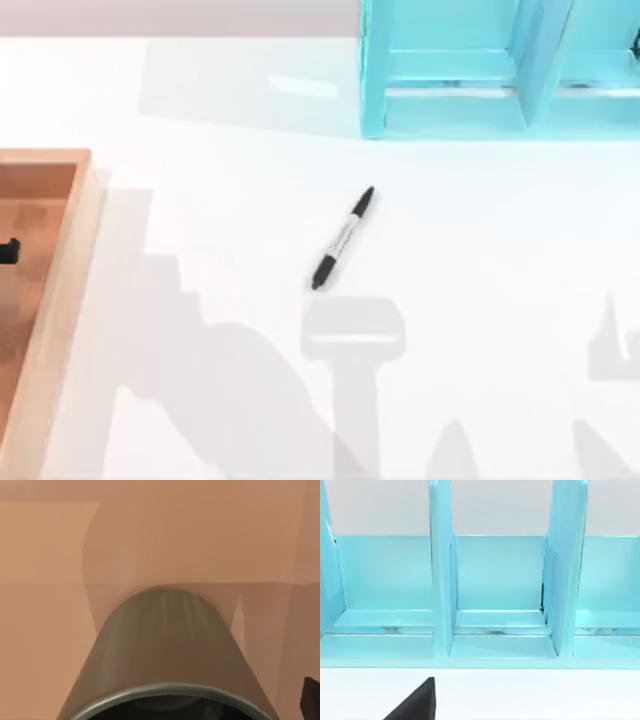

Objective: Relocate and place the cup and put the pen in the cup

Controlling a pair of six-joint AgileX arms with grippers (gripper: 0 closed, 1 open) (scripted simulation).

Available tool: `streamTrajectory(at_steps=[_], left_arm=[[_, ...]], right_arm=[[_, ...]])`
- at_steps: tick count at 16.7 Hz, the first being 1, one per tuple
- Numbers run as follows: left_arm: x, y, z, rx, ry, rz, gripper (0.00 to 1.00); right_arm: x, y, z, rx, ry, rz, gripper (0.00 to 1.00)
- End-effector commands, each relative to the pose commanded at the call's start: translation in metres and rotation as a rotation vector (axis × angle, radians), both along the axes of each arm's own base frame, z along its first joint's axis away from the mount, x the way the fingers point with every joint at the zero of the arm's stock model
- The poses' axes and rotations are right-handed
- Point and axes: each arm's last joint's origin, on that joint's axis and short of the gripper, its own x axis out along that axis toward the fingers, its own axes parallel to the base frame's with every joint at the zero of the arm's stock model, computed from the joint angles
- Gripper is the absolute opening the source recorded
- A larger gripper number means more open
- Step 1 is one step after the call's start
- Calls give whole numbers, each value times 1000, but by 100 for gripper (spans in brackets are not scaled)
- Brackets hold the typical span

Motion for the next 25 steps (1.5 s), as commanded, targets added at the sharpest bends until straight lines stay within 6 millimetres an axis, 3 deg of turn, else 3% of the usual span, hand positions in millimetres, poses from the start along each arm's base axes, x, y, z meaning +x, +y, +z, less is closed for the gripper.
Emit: streamTrajectory(at_steps=[2,11,13,16,20,25], left_arm=[[0,0,0,0,0,0,0],[0,0,1,1,-3,0,0],[6,1,8,7,-24,25,0],[21,-2,34,21,-90,89,0],[36,-35,82,16,-149,139,0],[18,-114,133,-2,-56,64,0]], right_arm=[[0,0,0,0,0,0,100],[0,0,0,0,0,0,100],[0,0,0,0,0,0,100],[0,0,0,0,0,0,100],[0,0,0,0,0,0,100],[0,0,0,0,0,0,100]])
